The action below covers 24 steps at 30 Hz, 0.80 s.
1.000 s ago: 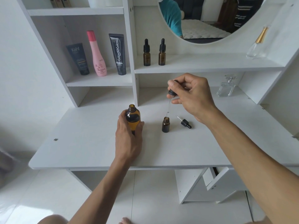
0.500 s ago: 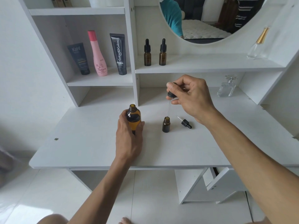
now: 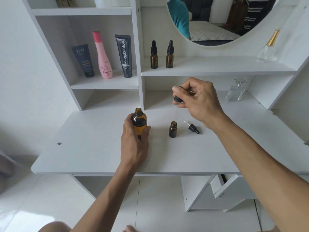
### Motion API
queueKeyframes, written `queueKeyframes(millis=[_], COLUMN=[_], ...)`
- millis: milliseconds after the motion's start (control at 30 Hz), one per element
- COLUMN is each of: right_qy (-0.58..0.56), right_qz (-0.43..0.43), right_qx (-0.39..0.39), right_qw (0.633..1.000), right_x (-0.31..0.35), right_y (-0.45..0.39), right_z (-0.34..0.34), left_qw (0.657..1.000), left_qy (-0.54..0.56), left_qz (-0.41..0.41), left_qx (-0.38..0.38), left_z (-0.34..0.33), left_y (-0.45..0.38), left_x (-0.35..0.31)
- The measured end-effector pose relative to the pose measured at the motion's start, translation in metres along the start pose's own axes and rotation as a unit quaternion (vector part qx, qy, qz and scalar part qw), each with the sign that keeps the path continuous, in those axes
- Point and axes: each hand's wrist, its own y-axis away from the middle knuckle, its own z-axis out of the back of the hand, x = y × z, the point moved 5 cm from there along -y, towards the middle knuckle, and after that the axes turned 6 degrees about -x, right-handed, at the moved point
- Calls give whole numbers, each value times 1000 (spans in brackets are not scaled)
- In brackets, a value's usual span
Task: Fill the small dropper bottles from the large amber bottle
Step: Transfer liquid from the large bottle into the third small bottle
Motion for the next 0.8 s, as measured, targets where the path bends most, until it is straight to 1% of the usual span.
queueKeyframes(millis=[800], right_qy=[0], right_qz=[21], right_qx=[-19], right_qw=[1000], right_x=[5], right_y=[0], right_z=[3], left_qw=[1000], left_qy=[-9], left_qz=[1], left_qx=[1], left_z=[1], left_y=[1], left_x=[-3])
